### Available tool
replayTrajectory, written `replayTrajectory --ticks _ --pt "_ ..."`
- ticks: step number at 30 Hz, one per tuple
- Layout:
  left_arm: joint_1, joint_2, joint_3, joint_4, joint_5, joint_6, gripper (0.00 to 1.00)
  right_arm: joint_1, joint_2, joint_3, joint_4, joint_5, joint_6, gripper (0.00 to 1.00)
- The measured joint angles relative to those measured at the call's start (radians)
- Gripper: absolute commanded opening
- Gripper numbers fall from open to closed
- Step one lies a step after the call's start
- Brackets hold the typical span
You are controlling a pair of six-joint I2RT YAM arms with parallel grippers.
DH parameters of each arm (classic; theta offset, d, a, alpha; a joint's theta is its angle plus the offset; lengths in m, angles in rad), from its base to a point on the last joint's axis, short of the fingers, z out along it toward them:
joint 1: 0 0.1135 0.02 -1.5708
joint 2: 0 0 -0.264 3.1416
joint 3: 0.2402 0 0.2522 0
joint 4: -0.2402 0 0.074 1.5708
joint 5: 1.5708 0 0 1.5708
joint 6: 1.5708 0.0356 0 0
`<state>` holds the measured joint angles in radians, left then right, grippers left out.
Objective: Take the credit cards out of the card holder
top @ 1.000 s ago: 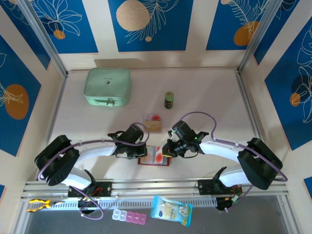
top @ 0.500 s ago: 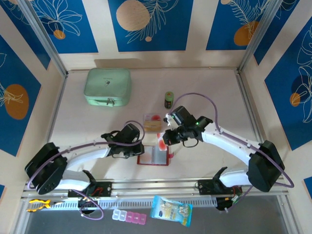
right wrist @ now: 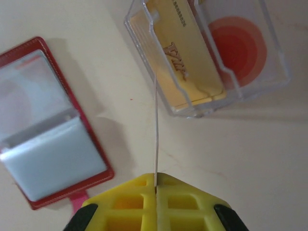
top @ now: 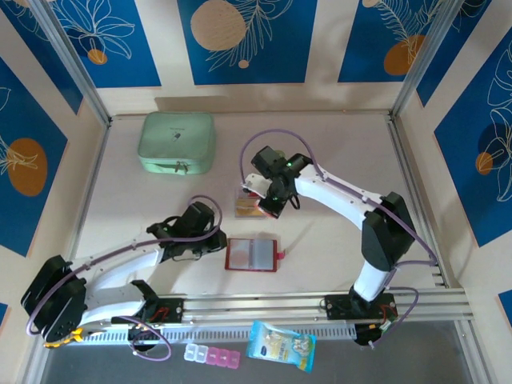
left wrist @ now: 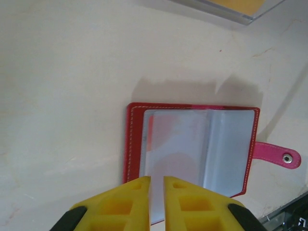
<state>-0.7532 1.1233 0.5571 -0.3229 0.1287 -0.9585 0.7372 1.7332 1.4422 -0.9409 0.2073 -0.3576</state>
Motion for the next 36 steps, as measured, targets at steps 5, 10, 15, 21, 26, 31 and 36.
replayTrajectory --ticks 5,10,15,21,26,31,36 --pt "0.030 -0.065 -0.029 -0.032 0.000 0.006 0.14 -0.012 0.092 0.134 -0.040 0.011 -0.177 0.00" --pt "0.062 -0.123 -0.041 -0.060 0.000 0.018 0.15 -0.030 0.163 0.246 -0.062 0.002 -0.288 0.00" --pt "0.081 -0.148 -0.061 -0.068 0.000 0.019 0.16 -0.056 0.228 0.338 -0.086 -0.003 -0.354 0.00" --pt "0.108 -0.144 -0.065 -0.068 0.004 0.032 0.16 -0.076 0.270 0.402 -0.105 -0.018 -0.403 0.00" --pt "0.122 -0.127 -0.066 -0.065 0.013 0.044 0.16 -0.083 0.297 0.424 -0.111 -0.029 -0.435 0.00" --pt "0.139 -0.093 -0.066 -0.059 0.027 0.052 0.16 -0.084 0.345 0.442 -0.120 -0.047 -0.454 0.00" --pt "0.153 -0.065 -0.066 -0.059 0.037 0.060 0.16 -0.084 0.377 0.454 -0.122 -0.063 -0.462 0.04"
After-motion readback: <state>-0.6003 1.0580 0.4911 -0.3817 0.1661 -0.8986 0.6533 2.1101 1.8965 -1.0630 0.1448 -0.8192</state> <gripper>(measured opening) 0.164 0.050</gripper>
